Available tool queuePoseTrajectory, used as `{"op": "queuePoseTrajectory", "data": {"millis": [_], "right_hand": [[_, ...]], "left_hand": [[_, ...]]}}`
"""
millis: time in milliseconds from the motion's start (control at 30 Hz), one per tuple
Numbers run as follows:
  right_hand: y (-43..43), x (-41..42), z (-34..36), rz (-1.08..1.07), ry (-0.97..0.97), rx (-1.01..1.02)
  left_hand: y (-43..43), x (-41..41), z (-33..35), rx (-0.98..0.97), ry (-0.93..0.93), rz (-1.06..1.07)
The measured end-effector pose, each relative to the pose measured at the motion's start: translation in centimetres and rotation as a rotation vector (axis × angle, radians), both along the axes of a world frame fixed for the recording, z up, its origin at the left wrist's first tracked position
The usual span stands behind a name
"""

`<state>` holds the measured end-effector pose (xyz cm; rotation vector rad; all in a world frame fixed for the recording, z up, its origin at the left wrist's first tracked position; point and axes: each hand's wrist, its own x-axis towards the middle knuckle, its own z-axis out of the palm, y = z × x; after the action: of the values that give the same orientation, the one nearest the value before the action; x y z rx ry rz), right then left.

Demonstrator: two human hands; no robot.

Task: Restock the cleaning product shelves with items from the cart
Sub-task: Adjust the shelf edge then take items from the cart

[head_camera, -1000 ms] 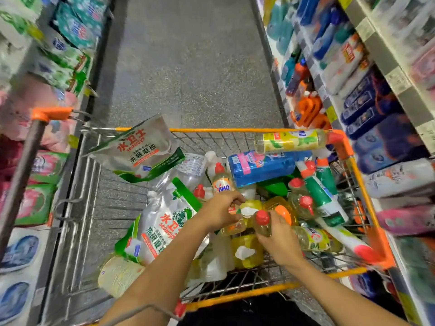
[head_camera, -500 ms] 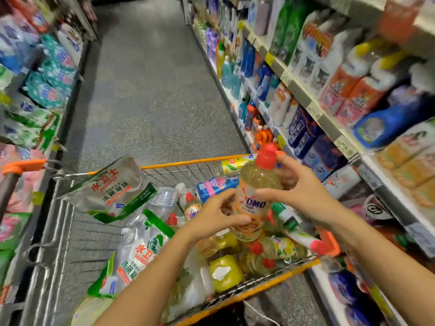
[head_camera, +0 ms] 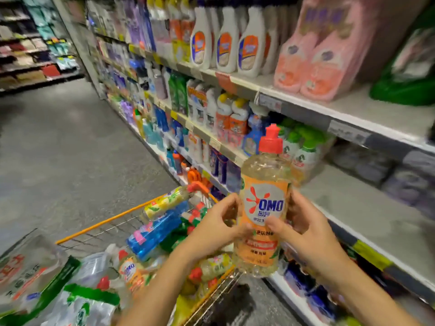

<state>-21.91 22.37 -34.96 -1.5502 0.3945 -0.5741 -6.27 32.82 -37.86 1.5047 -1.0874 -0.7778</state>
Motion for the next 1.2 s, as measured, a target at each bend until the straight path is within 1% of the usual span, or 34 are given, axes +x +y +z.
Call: {"op": "queuePoseTrajectory", "data": {"millis": [67, 133, 167, 233, 267, 333, 367, 433, 533, 633, 700, 800, 867, 933, 1033, 1133, 1200], "right_hand": [[-0.7, -4.0, 1.3, -0.106, -0.046, 0.032], [-1.4, -7.8, 2.6, -0.197, -0.086, 0.043], [-1.8, -9.7, 3.3, -0.243, -0.101, 0.035], [-2.2, -13.1, 4.6, -0.351, -0.113, -0.007], [-2.3, -14.7, 5.1, -0.404, -0.123, -0.031], [-2.6, -17.6, 6.2, -0.512, -0.153, -0.074], [-2.8, -19.1, 6.6, -0.573, -0.169, -0.104], [-3.4, -21.8, 7.2, -0.686, -0.187, -0.153], [-4.7, -25.2, 7.9, -0.828, -0.250, -0.170], [-6.4, -28.3, 8.5, -1.014, -0.328, -0.260], [-7.8, -30.1, 9.2, -1.103, -0.353, -0.358], [-10.8, -32.6, 10.6, -1.175, -0.356, -0.443], [-13.3, -33.7, 11.5, -1.174, -0.338, -0.473], [-16.2, -34.5, 11.9, -1.143, -0.303, -0.482], [-20.4, -34.7, 11.6, -1.098, -0.218, -0.439], [-23.6, -34.3, 10.4, -1.020, -0.092, -0.394], [-25.0, -34.4, 9.7, -1.004, -0.060, -0.352]], "left_hand": [[-2.9, -3.2, 1.7, -0.078, 0.026, -0.063], [-6.0, -6.4, 3.4, -0.073, 0.084, -0.072], [-7.3, -8.1, 4.0, -0.088, 0.097, -0.109], [-9.8, -11.1, 4.6, -0.151, 0.091, -0.180], [-11.2, -12.6, 5.0, -0.184, 0.060, -0.210], [-13.5, -15.4, 5.4, -0.252, 0.026, -0.327], [-14.4, -16.5, 5.6, -0.268, 0.039, -0.378], [-16.6, -18.9, 6.0, -0.306, 0.001, -0.447], [-19.9, -21.9, 6.7, -0.396, -0.124, -0.443], [-23.8, -24.3, 7.7, -0.452, -0.129, -0.450], [-26.4, -25.7, 8.5, -0.480, -0.166, -0.416], [-30.4, -27.3, 9.5, -0.450, -0.195, -0.413], [-32.7, -28.2, 9.7, -0.375, -0.217, -0.470], [-34.9, -28.8, 9.7, -0.332, -0.244, -0.444], [-37.2, -29.0, 9.3, -0.300, -0.232, -0.379], [-38.1, -29.0, 9.1, -0.243, -0.169, -0.466], [-38.2, -28.9, 8.9, -0.226, -0.163, -0.519]]}}
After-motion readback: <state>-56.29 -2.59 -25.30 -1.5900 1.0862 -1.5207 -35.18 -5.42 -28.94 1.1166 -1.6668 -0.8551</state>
